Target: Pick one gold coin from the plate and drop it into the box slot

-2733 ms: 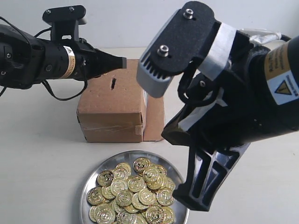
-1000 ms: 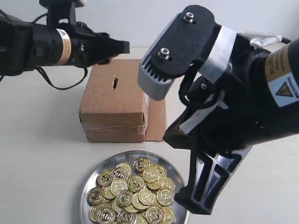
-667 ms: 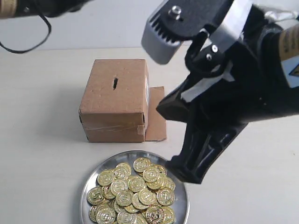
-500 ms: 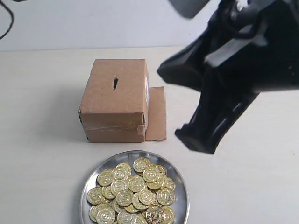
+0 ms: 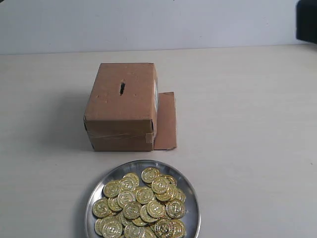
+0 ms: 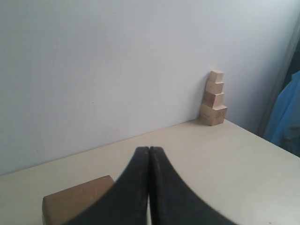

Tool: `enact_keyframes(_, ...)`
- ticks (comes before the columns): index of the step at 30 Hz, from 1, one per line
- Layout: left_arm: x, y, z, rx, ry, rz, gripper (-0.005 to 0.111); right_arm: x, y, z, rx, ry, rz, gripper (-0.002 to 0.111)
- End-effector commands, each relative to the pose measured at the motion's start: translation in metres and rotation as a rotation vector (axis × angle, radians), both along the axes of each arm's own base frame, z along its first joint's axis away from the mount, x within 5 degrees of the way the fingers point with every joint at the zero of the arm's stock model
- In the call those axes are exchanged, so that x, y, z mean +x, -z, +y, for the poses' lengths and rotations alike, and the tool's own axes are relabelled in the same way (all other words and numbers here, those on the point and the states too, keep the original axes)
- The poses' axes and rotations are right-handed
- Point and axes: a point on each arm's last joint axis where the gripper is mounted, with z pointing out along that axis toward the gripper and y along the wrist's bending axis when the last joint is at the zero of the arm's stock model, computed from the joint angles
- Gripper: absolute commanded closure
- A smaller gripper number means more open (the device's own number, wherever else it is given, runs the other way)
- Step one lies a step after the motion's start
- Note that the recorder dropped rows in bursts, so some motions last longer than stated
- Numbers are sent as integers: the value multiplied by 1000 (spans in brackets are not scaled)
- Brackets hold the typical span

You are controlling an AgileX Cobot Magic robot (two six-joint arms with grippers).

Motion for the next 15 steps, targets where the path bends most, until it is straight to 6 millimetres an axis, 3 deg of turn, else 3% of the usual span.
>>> enact_keyframes(1,-20,10,9,-13,44,-18,107,-8,10,-12,-6,16,1,108)
enact_keyframes(10,-37,35,17,-48,73,32,107,-25,38,-43,60,119,138,108)
enact_keyframes(15,-37,46,17,-31,74,58,107,-31,37,-54,74,161,156,108)
